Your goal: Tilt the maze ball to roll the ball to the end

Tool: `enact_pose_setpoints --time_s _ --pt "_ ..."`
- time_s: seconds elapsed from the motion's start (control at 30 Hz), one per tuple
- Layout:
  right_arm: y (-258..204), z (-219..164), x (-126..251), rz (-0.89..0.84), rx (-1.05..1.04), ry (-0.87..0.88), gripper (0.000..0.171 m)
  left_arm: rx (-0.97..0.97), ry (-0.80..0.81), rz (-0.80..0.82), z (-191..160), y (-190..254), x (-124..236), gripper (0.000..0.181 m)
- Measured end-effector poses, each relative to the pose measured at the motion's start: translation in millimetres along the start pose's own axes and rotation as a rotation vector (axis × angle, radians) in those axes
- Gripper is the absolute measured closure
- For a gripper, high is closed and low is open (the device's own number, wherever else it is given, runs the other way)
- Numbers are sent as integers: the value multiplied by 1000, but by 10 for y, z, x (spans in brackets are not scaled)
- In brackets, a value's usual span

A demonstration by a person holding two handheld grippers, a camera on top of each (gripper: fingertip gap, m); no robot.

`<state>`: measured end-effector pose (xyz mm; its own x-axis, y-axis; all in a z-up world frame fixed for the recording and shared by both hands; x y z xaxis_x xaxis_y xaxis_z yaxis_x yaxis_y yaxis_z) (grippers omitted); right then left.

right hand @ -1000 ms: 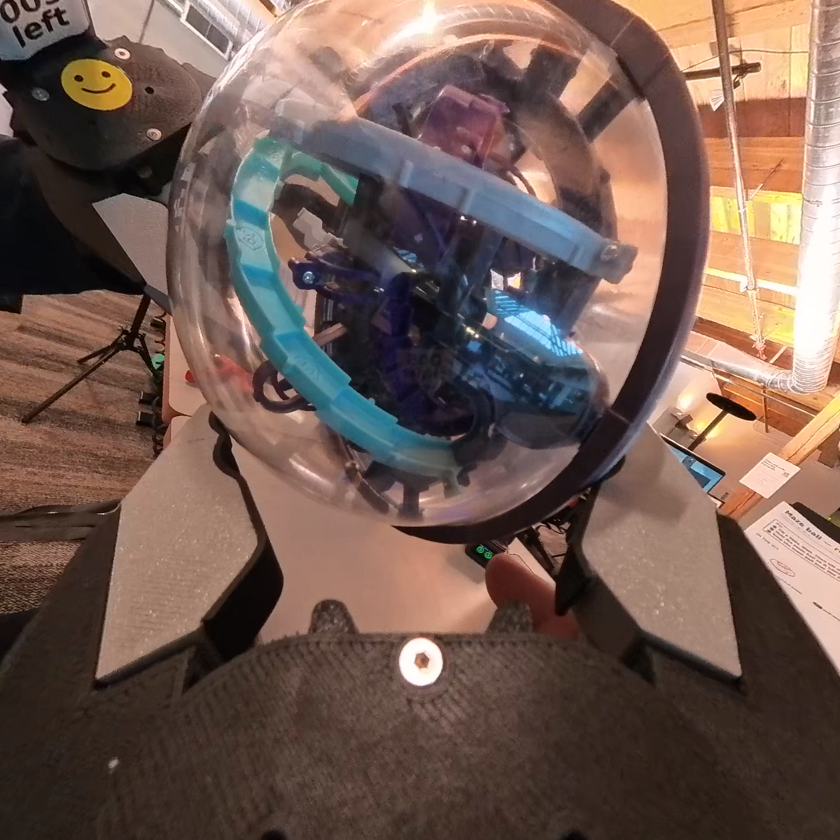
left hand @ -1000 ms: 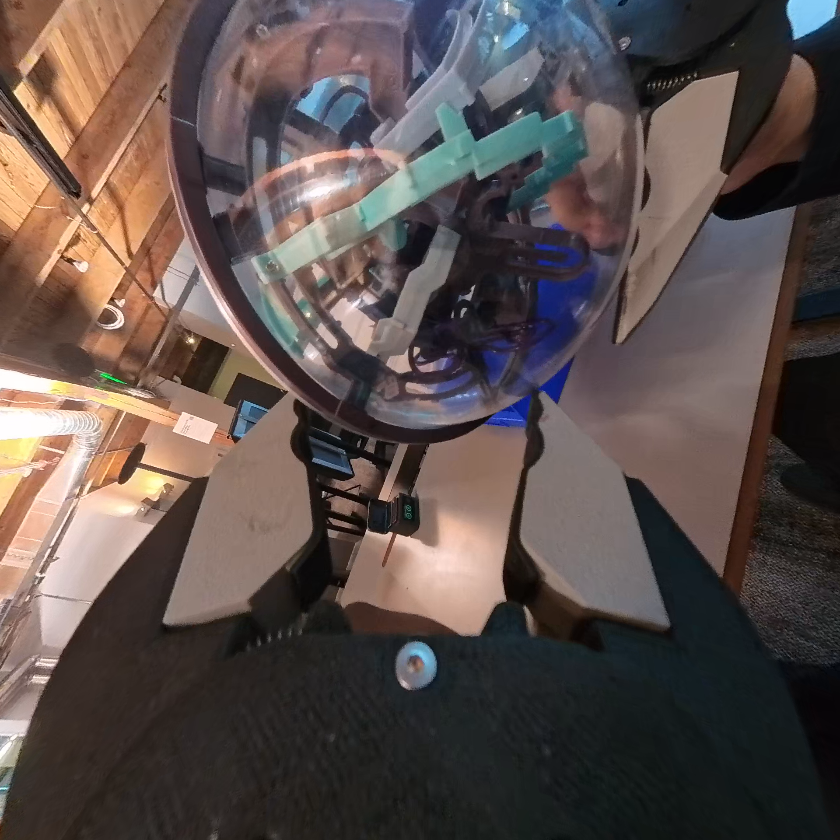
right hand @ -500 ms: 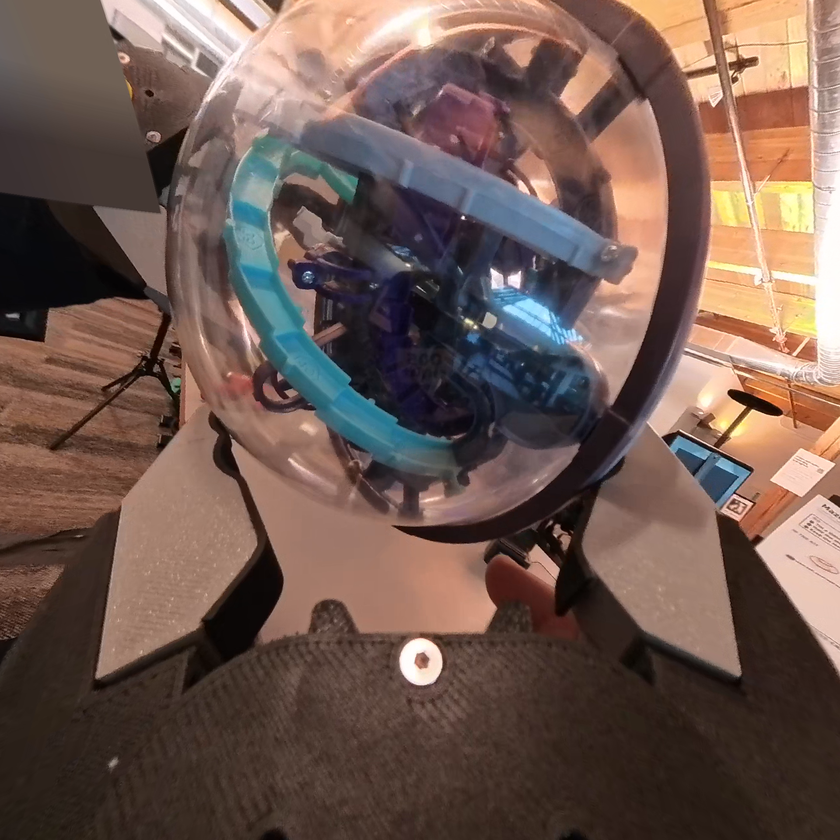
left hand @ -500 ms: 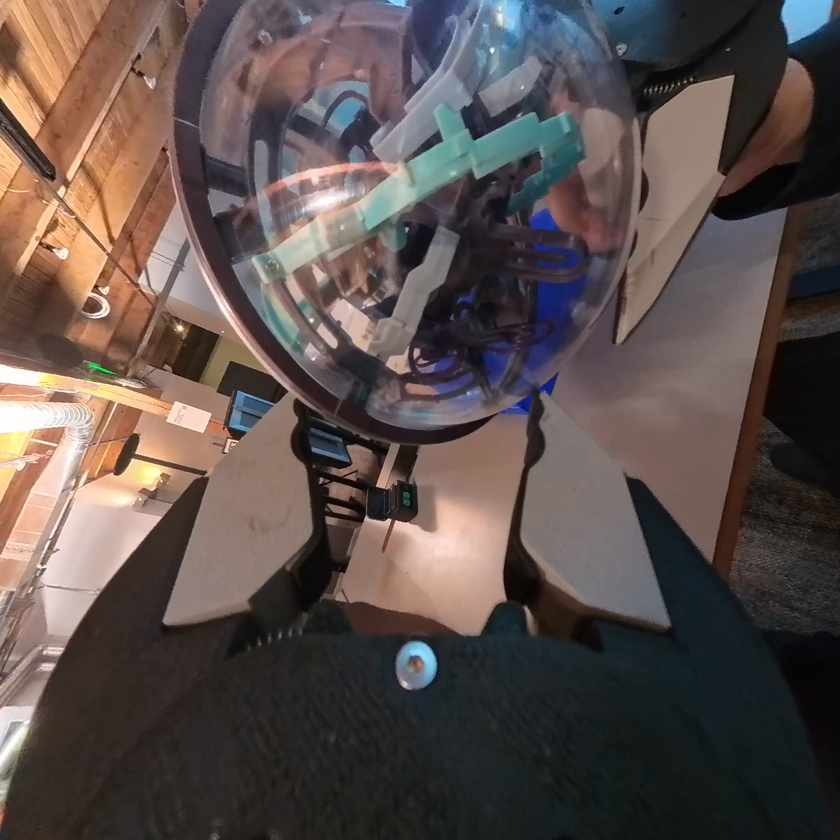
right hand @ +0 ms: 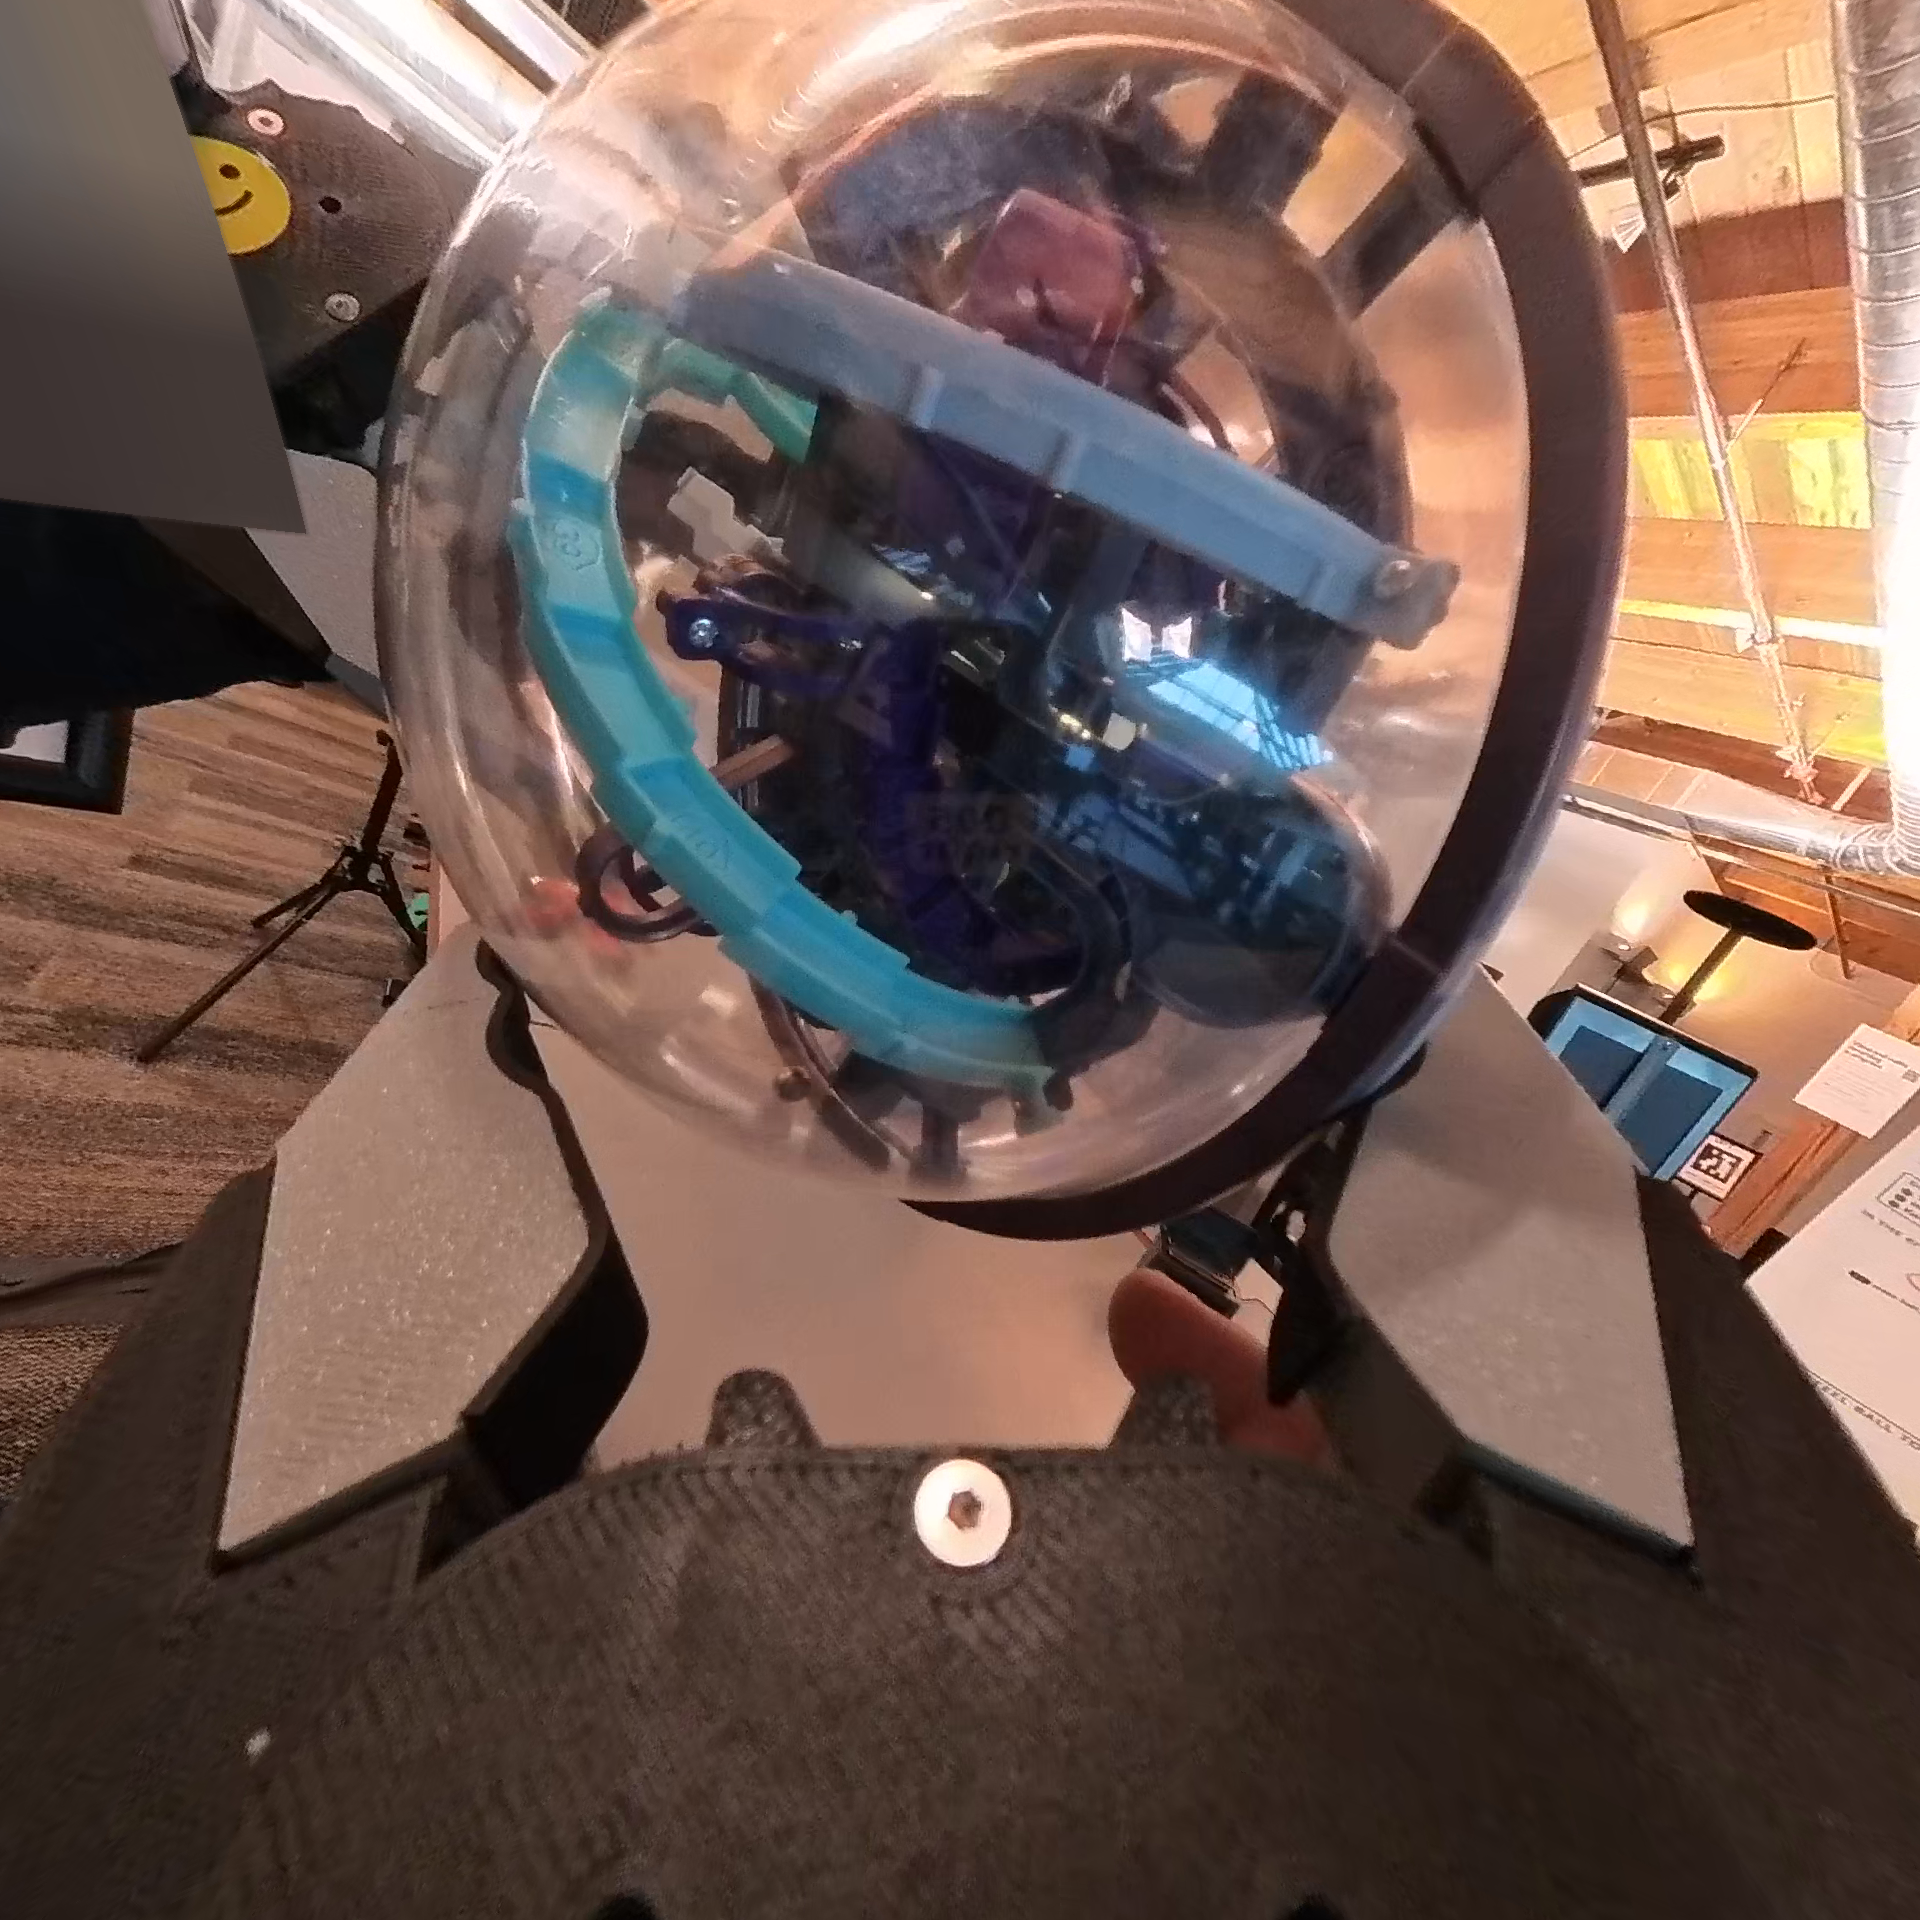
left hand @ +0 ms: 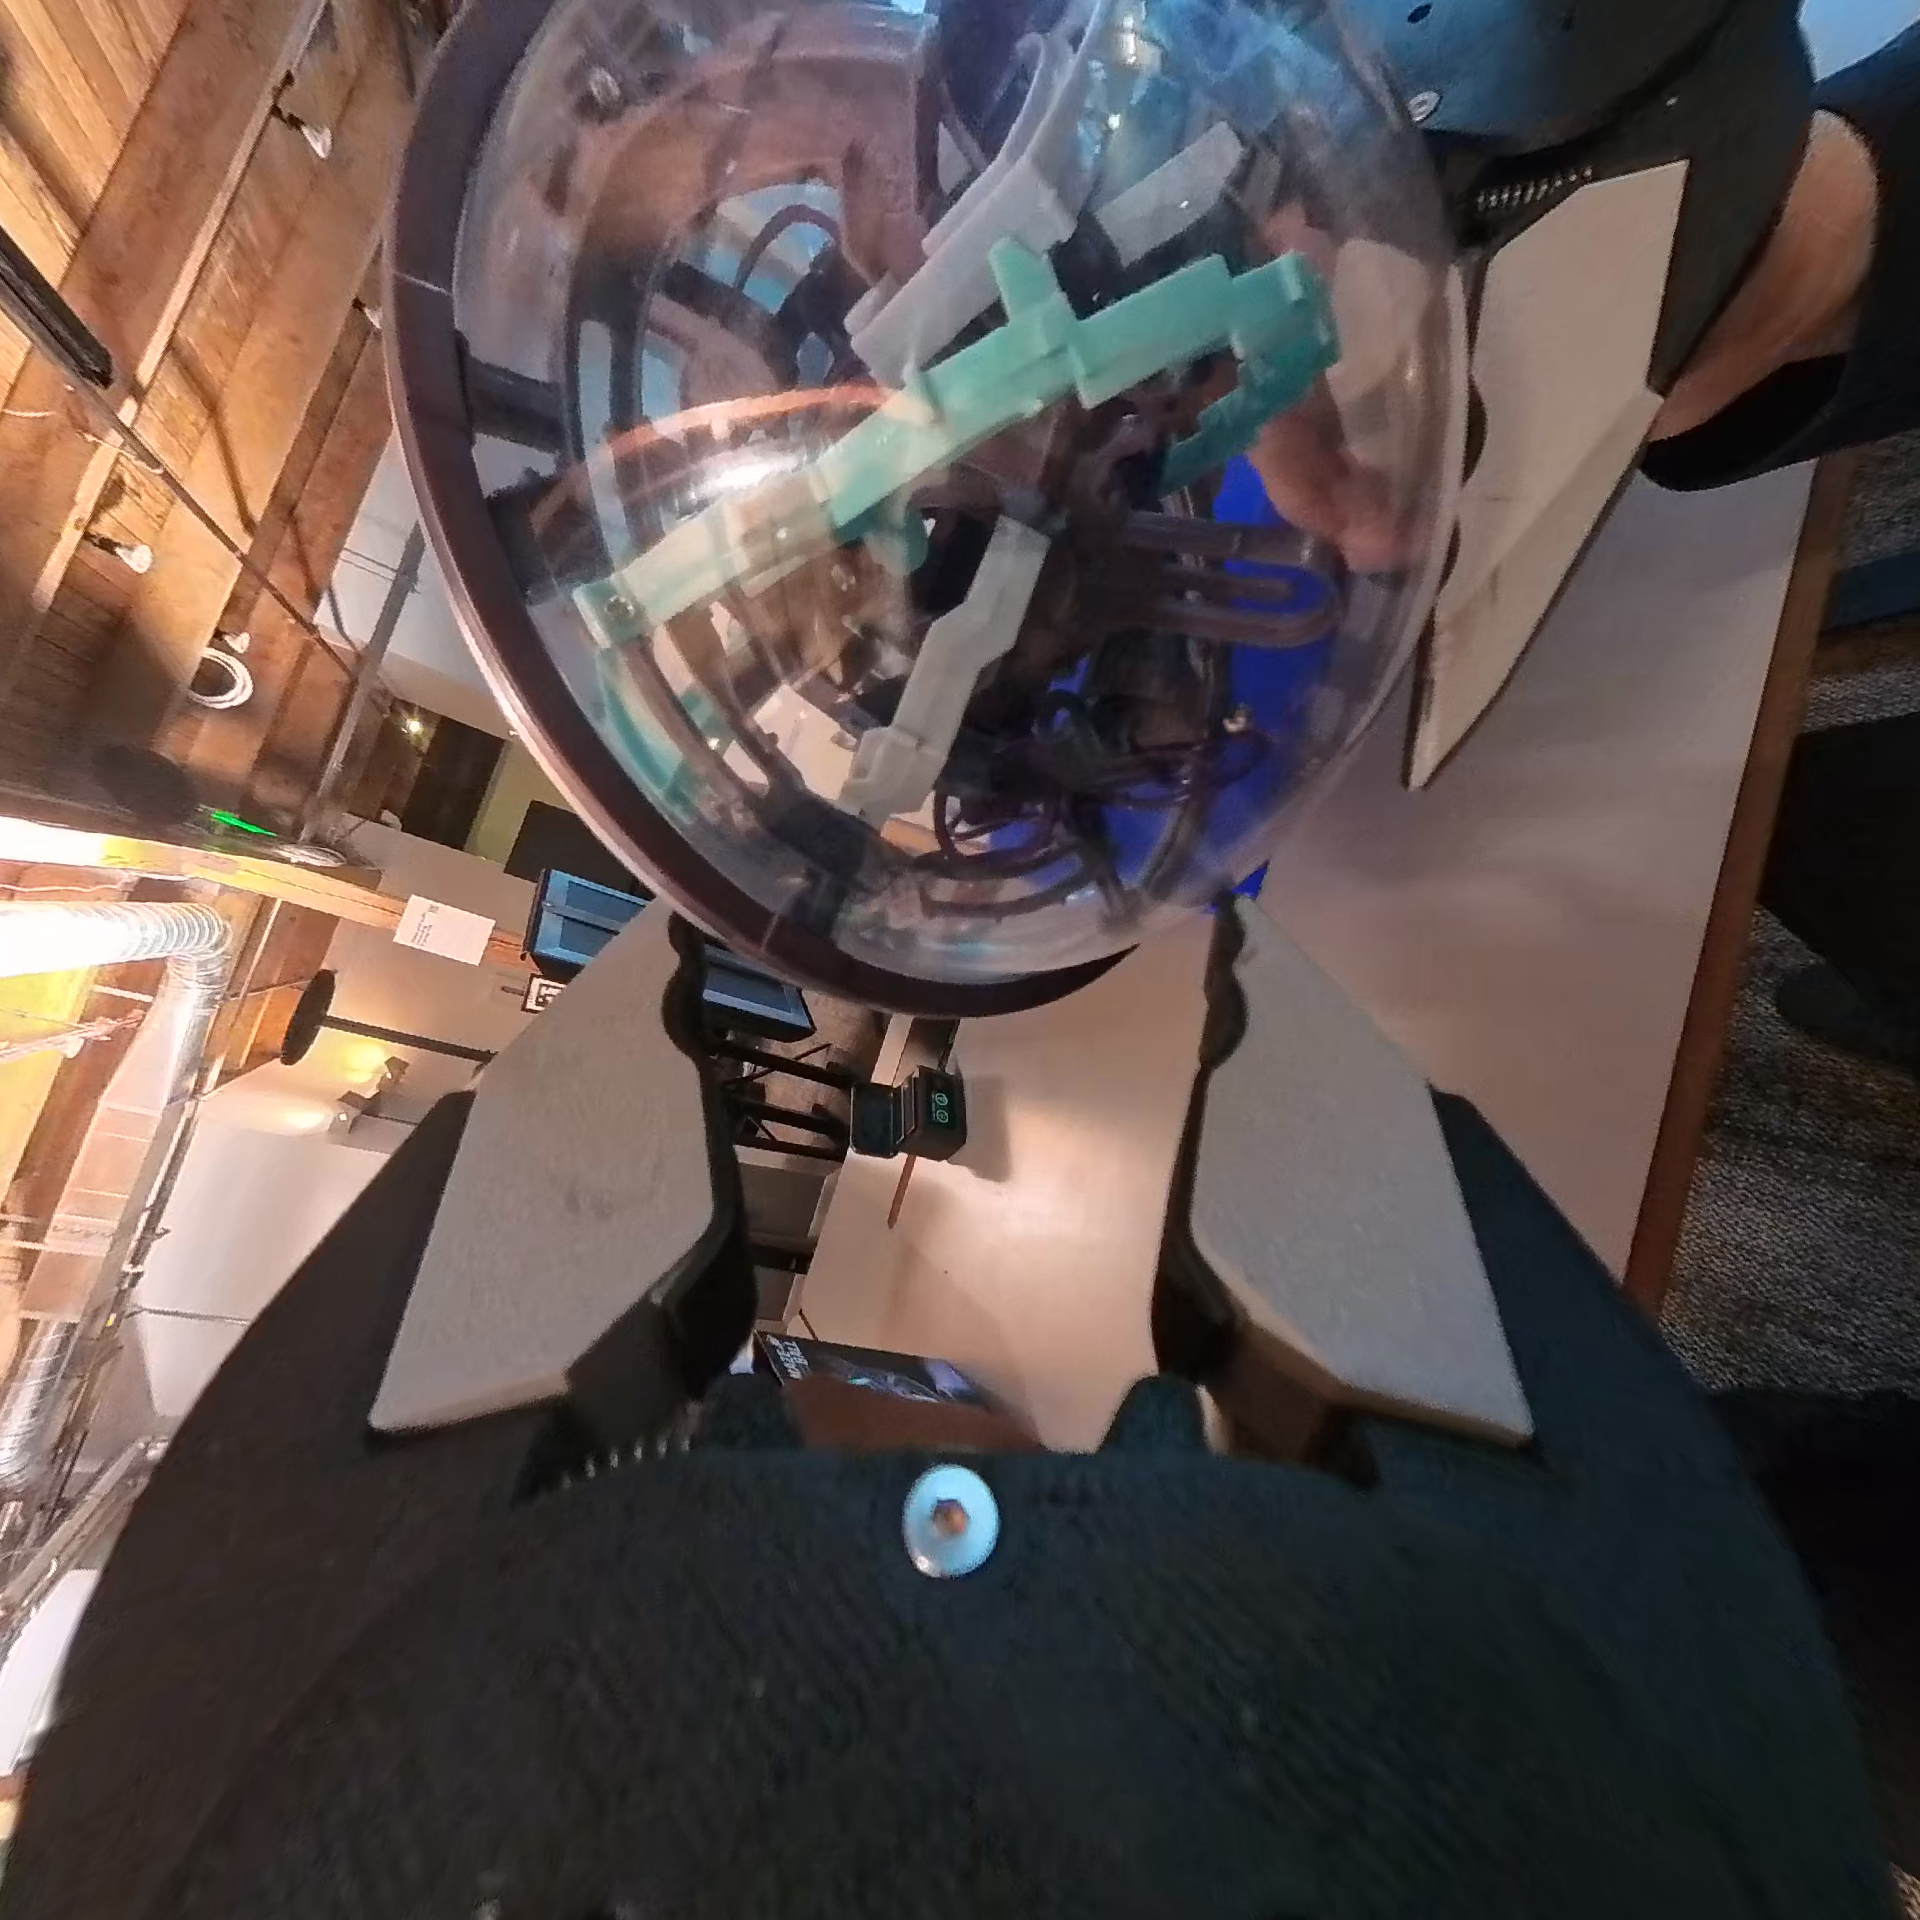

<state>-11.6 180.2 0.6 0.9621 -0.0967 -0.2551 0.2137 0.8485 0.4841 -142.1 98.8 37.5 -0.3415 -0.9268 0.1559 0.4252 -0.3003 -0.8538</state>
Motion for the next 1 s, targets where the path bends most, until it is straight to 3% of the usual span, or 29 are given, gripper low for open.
enact_pose_setpoints --time_s 0.03,1.0 --pt "-3 -2 0 -1 0 -3 15 3 -1 -2 -7 2 -2 86" --pt "-153 -196 -102 21 -138 16 15 35 -121 -62 -122 60 53 85"
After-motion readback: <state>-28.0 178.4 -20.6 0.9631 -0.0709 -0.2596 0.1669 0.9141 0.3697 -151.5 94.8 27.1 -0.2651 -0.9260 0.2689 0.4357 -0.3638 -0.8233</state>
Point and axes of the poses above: each gripper's, where its closed fingertips meet, x back along the fingers, z out of its top, y = z × x across the jaws, the point moved 7 cm from there along x, back along the fingers, and after that the axes turned 2 degrees about z, right-handed, at the moved point
